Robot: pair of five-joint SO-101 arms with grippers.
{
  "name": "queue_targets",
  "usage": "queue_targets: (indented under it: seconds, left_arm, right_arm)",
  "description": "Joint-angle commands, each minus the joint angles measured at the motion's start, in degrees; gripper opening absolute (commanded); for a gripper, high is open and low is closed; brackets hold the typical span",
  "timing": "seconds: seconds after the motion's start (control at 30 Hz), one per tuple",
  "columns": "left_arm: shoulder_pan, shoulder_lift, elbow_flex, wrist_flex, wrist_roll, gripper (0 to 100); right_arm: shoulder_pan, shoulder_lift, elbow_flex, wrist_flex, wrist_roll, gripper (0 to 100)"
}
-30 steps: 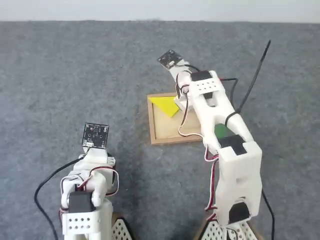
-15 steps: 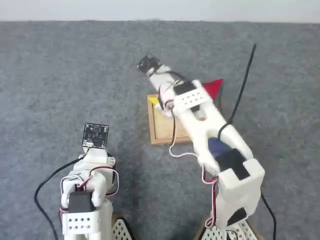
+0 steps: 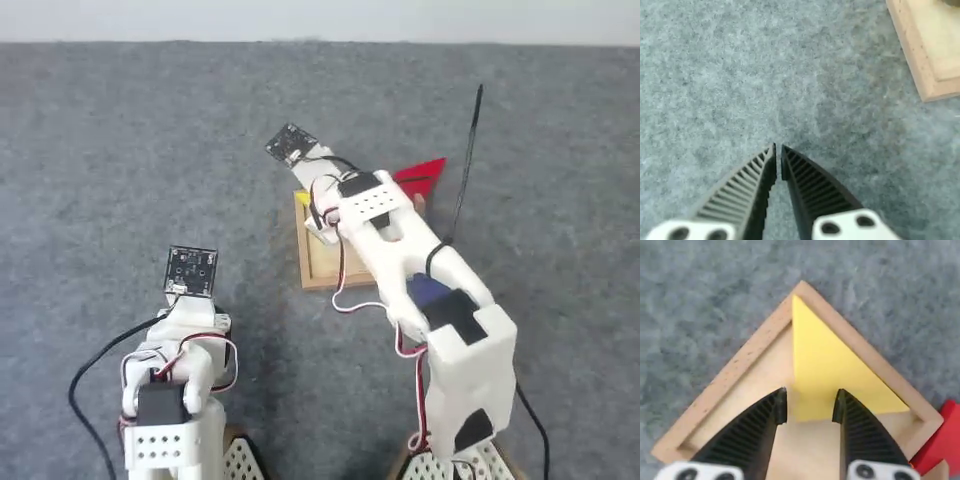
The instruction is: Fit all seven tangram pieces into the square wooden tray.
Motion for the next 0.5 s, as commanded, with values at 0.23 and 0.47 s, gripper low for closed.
queue_targets:
  seconds: [0.23, 0.47]
  left_arm:
    - [0.09, -0.97, -0.66, 0.18, 0.00, 2]
    - [0.09, -0.97, -0.66, 0.18, 0.00, 2]
  right_arm:
    - [4.09, -0.04, -2.55, 0.84, 0.70, 17.3]
    - [2.77, -0.04, -2.55, 0.92, 0.88, 17.3]
